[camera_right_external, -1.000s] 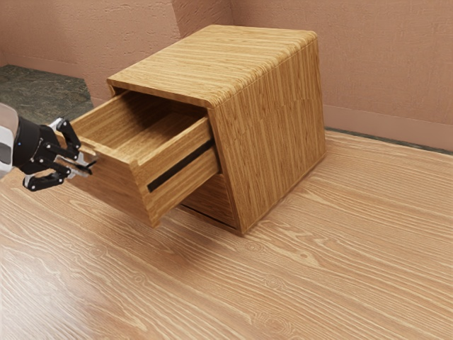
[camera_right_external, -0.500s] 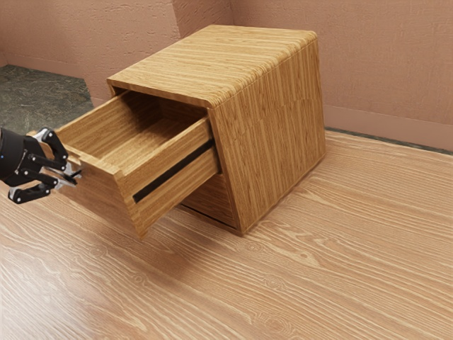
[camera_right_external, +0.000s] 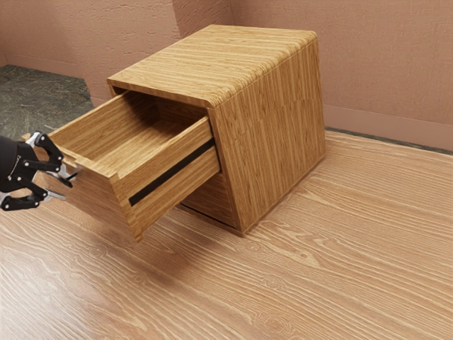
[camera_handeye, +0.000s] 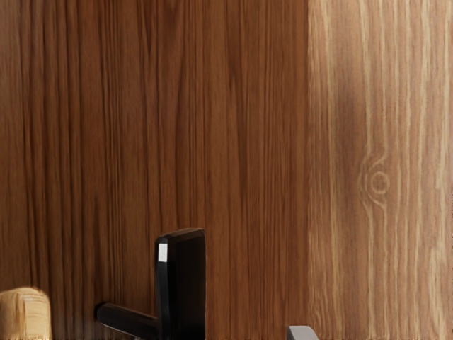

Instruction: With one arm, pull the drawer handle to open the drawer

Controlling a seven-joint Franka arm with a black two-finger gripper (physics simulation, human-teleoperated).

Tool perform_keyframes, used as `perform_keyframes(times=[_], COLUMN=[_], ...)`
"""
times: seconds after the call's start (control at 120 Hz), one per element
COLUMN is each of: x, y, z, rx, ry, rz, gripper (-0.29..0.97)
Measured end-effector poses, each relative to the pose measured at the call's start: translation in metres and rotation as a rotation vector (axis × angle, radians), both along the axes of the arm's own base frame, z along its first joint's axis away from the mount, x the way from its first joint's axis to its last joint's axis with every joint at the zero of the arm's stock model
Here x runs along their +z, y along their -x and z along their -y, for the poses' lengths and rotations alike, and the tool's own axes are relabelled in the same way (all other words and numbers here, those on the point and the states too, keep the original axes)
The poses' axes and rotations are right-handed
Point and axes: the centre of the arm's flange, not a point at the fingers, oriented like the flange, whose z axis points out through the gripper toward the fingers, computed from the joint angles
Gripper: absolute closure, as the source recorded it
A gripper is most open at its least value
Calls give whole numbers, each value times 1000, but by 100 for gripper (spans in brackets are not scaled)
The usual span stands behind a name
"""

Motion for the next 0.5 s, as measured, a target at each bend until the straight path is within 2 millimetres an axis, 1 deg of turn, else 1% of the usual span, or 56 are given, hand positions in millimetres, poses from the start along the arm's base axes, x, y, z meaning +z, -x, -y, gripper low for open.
perform_keyframes(times=[0.117,0.2,0.233,0.275,0.3,0.317,0.333,0.358,0.375,0.4,0.425,0.45,0.5], x=[6,27,42,70,96,121,145,176,189,200,201,192,165], y=[1,7,13,22,27,27,20,-2,-19,-43,-67,-90,-126], z=[0,2,-1,-2,-1,7,21,43,56,71,87,99,107], rx=[-2,-6,-2,2,7,7,2,-10,-16,-15,-13,5,83], ry=[-7,-16,-17,-22,-40,-74,-111,-153,-161,-151,-122,-86,-13], rz=[0,20,38,66,85,91,88,64,43,6,-37,-89,-177], gripper=[43,40,39,39,38,38,37,32,30,27,24,21,16])
